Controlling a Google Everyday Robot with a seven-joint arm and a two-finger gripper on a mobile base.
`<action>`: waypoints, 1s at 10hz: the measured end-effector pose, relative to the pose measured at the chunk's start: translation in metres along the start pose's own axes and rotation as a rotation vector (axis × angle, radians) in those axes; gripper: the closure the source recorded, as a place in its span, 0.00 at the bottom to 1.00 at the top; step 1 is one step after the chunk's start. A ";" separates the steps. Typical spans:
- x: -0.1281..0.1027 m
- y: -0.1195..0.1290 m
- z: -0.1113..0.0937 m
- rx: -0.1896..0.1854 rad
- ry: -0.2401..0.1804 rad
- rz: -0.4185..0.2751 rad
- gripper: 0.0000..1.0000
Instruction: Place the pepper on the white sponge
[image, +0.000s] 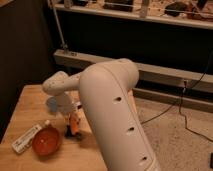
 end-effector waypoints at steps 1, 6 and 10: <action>0.000 0.000 0.000 -0.001 -0.002 -0.001 1.00; 0.001 0.012 -0.001 -0.025 -0.019 -0.046 0.88; 0.005 0.009 0.002 -0.033 -0.005 -0.046 0.45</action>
